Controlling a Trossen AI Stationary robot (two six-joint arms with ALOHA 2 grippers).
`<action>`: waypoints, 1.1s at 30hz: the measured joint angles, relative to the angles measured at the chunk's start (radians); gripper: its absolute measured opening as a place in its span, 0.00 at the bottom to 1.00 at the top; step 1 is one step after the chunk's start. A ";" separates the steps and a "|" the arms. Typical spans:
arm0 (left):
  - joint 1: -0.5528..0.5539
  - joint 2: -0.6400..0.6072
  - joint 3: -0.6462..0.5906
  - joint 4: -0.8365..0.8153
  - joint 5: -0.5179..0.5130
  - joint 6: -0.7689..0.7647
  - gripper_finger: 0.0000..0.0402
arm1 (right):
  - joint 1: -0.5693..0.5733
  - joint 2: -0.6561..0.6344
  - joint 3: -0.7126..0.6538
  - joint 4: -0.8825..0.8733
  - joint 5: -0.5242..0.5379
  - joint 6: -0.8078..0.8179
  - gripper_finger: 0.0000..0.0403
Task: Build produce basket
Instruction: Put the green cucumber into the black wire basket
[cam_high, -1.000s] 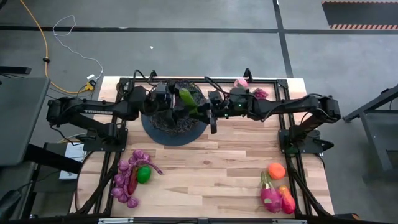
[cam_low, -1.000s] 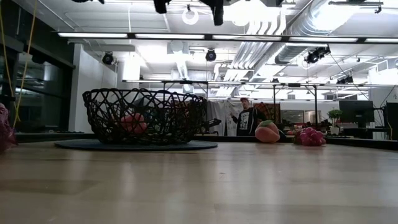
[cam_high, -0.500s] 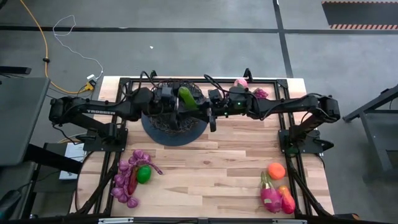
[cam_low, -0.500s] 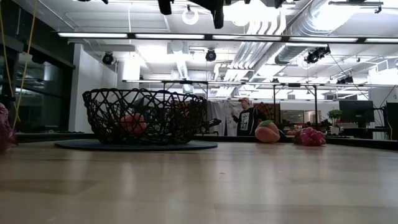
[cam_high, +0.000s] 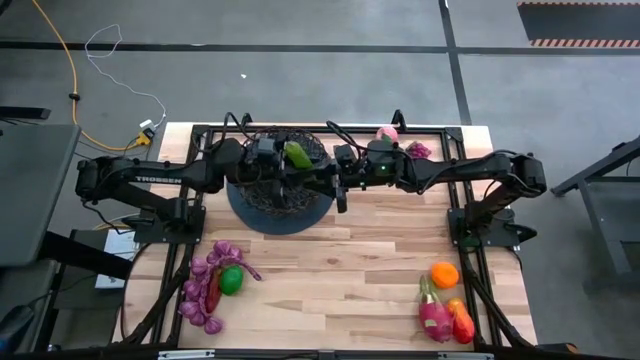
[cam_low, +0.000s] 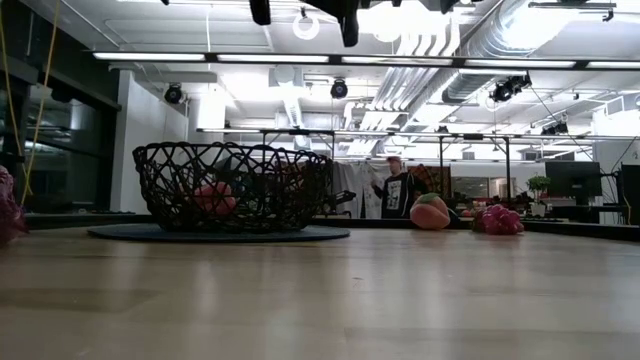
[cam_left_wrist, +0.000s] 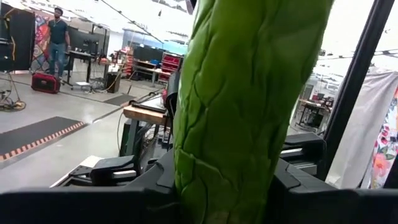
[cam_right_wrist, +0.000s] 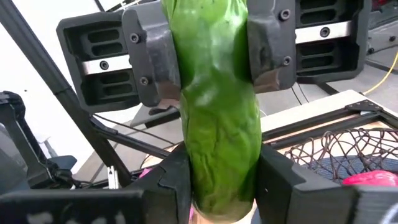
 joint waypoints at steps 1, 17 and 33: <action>0.004 -0.003 0.000 -0.001 -0.001 0.000 0.26 | -0.004 -0.002 0.000 -0.002 0.000 0.007 0.31; 0.090 -0.143 0.013 -0.239 -0.082 0.000 0.26 | -0.118 -0.196 0.000 -0.158 0.003 -0.026 0.81; 0.156 -0.042 0.231 -0.770 -0.208 -0.047 0.28 | -0.238 -0.433 0.000 -0.333 0.140 -0.063 0.82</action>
